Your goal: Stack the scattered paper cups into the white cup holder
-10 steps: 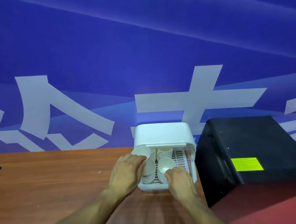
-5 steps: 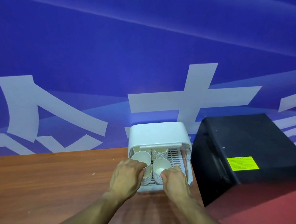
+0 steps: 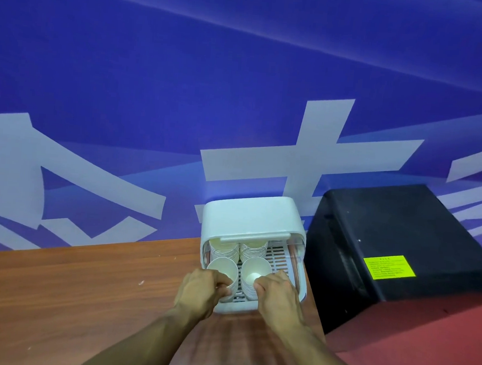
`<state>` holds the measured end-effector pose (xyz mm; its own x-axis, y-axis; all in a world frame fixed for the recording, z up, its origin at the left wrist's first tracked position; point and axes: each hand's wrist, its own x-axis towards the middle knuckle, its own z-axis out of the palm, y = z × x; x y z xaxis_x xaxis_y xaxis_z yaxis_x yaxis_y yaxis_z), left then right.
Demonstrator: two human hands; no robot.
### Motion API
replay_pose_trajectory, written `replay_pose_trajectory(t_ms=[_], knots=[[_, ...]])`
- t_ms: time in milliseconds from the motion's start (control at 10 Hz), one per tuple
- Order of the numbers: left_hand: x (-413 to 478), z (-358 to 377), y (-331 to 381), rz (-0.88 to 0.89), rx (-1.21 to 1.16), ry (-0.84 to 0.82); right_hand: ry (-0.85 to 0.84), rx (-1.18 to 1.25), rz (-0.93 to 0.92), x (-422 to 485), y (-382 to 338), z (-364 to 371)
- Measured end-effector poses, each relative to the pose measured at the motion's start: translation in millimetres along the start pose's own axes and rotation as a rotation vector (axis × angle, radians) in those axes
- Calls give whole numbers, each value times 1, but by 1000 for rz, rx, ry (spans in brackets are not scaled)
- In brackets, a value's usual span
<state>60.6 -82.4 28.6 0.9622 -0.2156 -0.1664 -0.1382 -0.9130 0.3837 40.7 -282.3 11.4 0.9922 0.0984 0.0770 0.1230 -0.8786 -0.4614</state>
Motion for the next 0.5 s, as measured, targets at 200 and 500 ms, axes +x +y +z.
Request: replay_pose_trajectory(t_ms=[200,500], knots=[[2,4,0,-36,-19,-7,-72,-19,13,2,-7,-7],[-12,-18,21,-54,-138,27,-196,-136,65,12,-17,-27]])
